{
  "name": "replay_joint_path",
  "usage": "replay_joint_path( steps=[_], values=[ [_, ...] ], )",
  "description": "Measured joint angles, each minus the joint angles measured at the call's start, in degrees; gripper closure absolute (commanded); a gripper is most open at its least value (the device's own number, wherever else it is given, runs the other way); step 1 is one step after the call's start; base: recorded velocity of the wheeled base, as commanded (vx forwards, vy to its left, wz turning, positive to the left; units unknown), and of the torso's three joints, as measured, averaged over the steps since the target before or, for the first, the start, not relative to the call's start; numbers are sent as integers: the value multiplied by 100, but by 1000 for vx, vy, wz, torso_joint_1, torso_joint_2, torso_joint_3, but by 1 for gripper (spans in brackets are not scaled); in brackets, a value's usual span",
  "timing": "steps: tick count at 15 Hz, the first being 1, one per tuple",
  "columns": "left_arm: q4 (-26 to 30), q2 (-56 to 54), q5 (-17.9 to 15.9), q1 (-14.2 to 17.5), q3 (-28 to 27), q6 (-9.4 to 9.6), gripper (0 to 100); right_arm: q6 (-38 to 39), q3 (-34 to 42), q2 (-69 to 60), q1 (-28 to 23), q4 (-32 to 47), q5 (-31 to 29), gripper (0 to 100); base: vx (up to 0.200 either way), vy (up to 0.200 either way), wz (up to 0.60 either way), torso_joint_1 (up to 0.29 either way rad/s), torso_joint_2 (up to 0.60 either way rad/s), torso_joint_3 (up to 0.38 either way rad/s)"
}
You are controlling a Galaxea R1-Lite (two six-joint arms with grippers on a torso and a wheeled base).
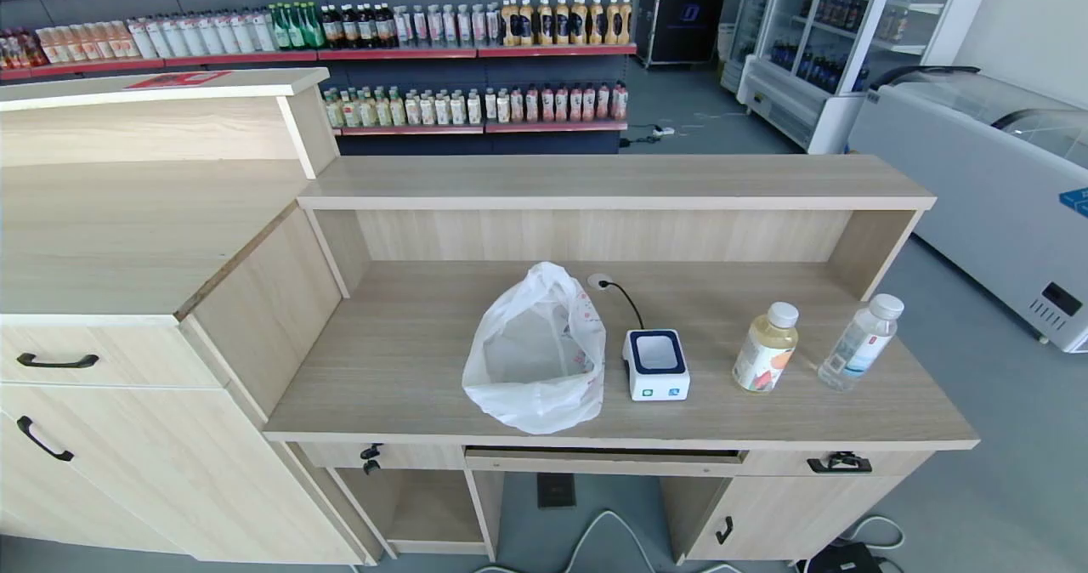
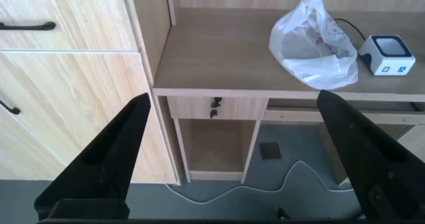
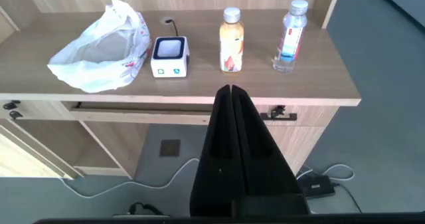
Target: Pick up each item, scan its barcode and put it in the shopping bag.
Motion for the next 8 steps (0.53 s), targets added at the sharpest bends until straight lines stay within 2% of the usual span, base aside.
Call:
replay_joint_path(
  steps=[4, 5, 7, 8],
  values=[
    [0, 0, 2, 0, 0, 0, 0, 193, -1843, 2247, -48, -68, 2, 100, 0, 0, 0, 0, 0, 0],
    [0, 0, 0, 0, 0, 0, 0, 133, -2118, 2892, -126, -278, -2, 100, 0, 0, 0, 0, 0, 0],
    [0, 0, 2, 0, 0, 0, 0, -24, -2269, 4097, -354, -1445, 6, 100, 0, 0, 0, 0, 0, 0],
    [0, 0, 2, 0, 0, 0, 0, -77, -2210, 4603, -467, -1932, 6, 0, 0, 0, 0, 0, 0, 0]
  ],
)
